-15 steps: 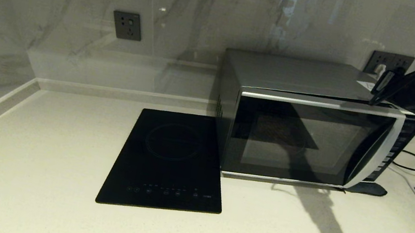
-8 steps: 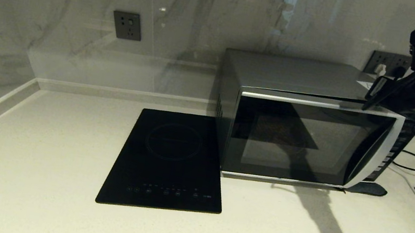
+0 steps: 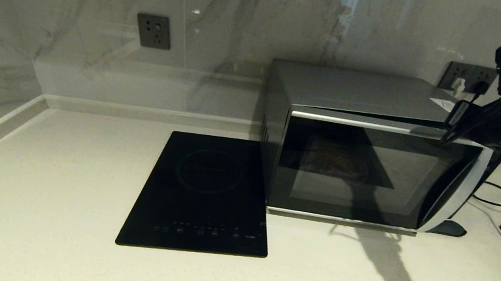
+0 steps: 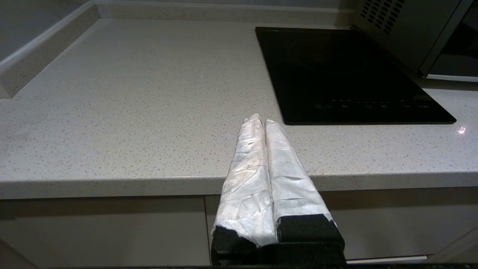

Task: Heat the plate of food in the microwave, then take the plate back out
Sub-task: Open the microwave oven

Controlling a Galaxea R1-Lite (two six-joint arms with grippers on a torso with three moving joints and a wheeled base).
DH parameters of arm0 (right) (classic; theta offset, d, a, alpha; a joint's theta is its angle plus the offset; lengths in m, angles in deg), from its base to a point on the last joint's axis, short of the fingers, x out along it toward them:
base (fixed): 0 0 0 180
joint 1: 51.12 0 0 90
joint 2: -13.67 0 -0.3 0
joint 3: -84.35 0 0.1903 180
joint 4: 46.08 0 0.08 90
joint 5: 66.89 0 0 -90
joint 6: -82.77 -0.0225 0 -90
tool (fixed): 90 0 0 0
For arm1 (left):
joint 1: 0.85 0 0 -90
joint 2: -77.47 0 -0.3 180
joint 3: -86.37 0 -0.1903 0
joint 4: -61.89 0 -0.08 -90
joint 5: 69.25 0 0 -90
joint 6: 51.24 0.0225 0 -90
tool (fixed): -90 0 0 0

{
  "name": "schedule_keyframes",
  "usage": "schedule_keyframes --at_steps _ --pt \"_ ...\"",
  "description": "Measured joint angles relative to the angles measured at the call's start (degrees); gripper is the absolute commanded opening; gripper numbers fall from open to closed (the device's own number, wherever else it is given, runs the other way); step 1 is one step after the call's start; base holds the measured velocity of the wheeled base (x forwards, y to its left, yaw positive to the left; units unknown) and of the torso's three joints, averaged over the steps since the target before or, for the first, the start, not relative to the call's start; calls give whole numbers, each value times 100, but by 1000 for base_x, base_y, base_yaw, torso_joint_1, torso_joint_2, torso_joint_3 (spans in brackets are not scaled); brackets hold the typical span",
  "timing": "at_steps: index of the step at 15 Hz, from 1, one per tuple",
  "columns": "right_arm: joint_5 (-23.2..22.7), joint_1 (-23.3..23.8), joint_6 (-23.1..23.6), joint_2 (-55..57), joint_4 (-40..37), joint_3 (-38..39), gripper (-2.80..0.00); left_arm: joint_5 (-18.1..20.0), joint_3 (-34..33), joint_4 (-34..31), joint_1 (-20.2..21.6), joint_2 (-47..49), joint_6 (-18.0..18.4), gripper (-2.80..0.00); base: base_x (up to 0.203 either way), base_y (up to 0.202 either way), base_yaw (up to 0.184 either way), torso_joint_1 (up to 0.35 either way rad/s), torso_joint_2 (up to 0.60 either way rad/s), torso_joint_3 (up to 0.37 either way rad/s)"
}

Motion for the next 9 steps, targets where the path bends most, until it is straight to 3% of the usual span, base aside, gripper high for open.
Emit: schedule_keyframes --at_steps 9 --pt "-325 -16 1 -1414 -181 1343 -280 0 0 -2 0 0 -3 -280 0 0 0 0 0 0"
